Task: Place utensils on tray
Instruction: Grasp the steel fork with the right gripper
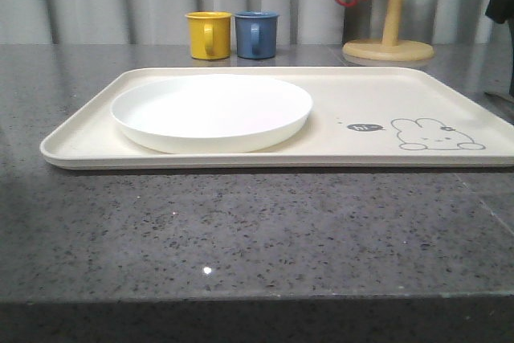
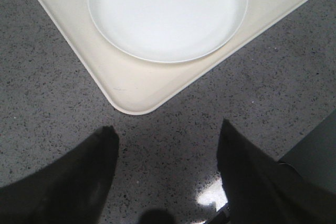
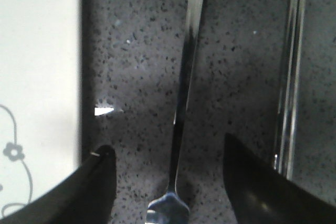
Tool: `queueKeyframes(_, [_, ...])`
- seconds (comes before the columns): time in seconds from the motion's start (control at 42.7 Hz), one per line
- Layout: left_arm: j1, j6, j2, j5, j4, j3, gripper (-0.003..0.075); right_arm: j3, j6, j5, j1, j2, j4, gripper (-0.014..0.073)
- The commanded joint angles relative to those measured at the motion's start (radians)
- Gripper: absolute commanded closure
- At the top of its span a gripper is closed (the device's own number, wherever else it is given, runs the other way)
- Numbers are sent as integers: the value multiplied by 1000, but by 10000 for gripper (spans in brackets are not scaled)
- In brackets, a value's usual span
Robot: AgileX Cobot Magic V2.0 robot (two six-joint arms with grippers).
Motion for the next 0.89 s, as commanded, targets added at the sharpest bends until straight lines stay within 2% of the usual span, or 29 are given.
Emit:
queueKeyframes(0.0, [-6,-9,-5,-62,0,-26,302,-59,2,-2,3,8,-6,130])
queueKeyframes(0.117, [-6,-9,-5,-62,0,-26,303,-73,2,6,3,44,-6,197])
queueKeyframes(0.539, [-6,-9,-5,-62,0,-26,303,-73,2,18,3,53,21,615])
queueKeyframes(0.609, [-6,-9,-5,-62,0,-26,302,-77,2,21,3,52,20,647])
queueKeyframes(0.749, [-6,-9,-5,-62,0,-26,302,-135,2,71,4,34,26,650])
queueKeyframes(0.866, [-6,-9,-5,-62,0,-26,303,-223,-26,159,57,25,68,650])
